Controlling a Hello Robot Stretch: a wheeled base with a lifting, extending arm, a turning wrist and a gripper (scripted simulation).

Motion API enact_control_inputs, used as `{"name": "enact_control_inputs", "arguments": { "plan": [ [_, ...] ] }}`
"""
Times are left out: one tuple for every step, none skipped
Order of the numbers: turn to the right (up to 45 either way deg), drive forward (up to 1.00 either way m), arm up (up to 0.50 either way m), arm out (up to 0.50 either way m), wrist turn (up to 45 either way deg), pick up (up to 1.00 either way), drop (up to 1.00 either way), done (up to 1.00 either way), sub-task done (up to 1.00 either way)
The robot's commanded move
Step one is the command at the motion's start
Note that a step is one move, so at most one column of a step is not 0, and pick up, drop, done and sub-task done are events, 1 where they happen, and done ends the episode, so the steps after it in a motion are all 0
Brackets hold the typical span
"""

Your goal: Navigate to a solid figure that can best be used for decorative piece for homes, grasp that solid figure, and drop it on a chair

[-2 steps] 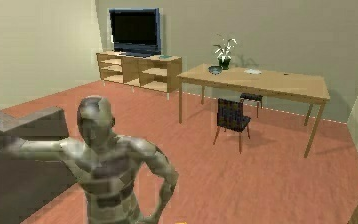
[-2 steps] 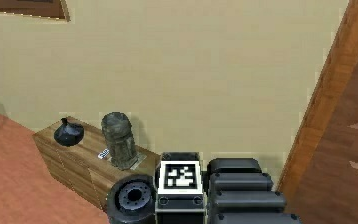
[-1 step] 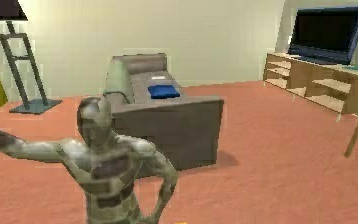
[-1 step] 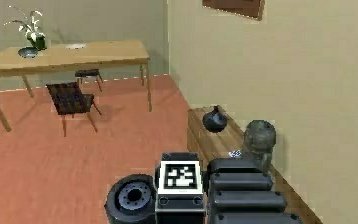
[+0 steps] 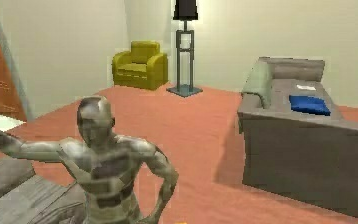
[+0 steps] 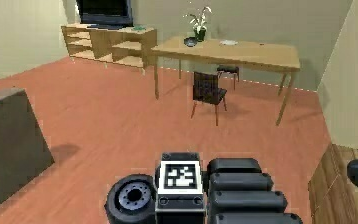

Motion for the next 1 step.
{"name": "enact_control_inputs", "arguments": {
  "plan": [
    [0.0, 0.85, 0.00, 0.00, 0.0, 0.00, 0.00, 0.00, 0.00]
  ]
}}
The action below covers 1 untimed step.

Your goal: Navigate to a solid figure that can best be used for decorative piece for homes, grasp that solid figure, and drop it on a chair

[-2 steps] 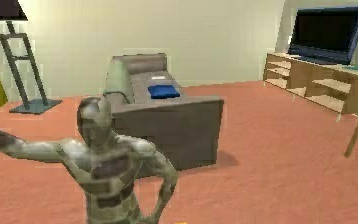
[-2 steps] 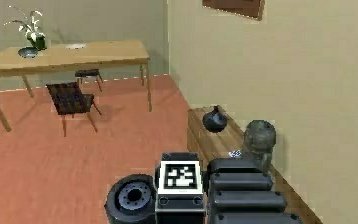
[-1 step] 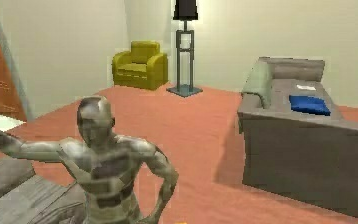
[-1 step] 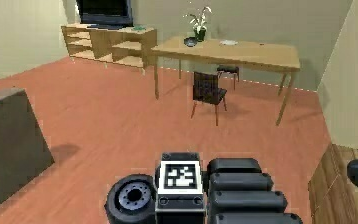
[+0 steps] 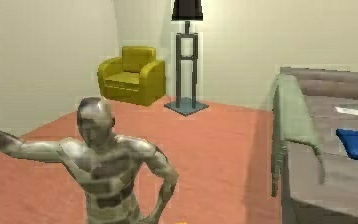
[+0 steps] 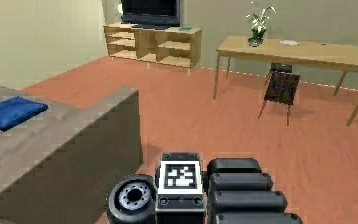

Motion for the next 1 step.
{"name": "enact_control_inputs", "arguments": {
  "plan": [
    [-12.0, 0.00, 0.00, 0.00, 0.0, 0.00, 0.00, 0.00, 0.00]
  ]
}}
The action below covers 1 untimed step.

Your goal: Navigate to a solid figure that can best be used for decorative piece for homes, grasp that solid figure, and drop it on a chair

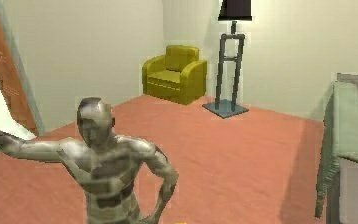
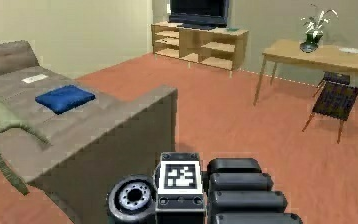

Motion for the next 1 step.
{"name": "enact_control_inputs", "arguments": {
  "plan": [
    [0.0, 0.50, 0.00, 0.00, 0.0, 0.00, 0.00, 0.00, 0.00]
  ]
}}
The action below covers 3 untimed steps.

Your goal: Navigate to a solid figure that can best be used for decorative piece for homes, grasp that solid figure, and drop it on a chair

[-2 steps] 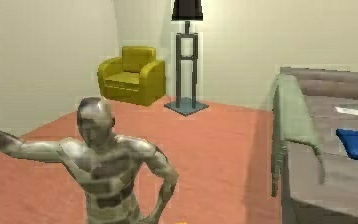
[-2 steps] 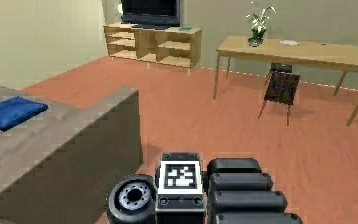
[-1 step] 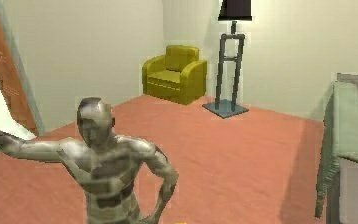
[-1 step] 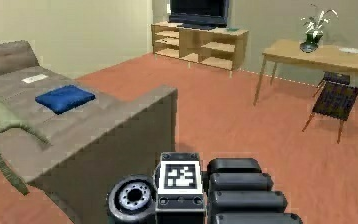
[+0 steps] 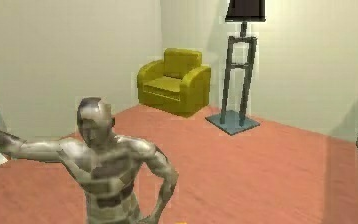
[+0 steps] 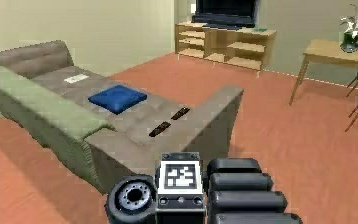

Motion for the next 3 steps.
{"name": "enact_control_inputs", "arguments": {
  "plan": [
    [-21.0, 0.00, 0.00, 0.00, 0.0, 0.00, 0.00, 0.00, 0.00],
    [0.0, 0.85, 0.00, 0.00, 0.0, 0.00, 0.00, 0.00, 0.00],
    [-45.0, 0.00, 0.00, 0.00, 0.0, 0.00, 0.00, 0.00, 0.00]
  ]
}}
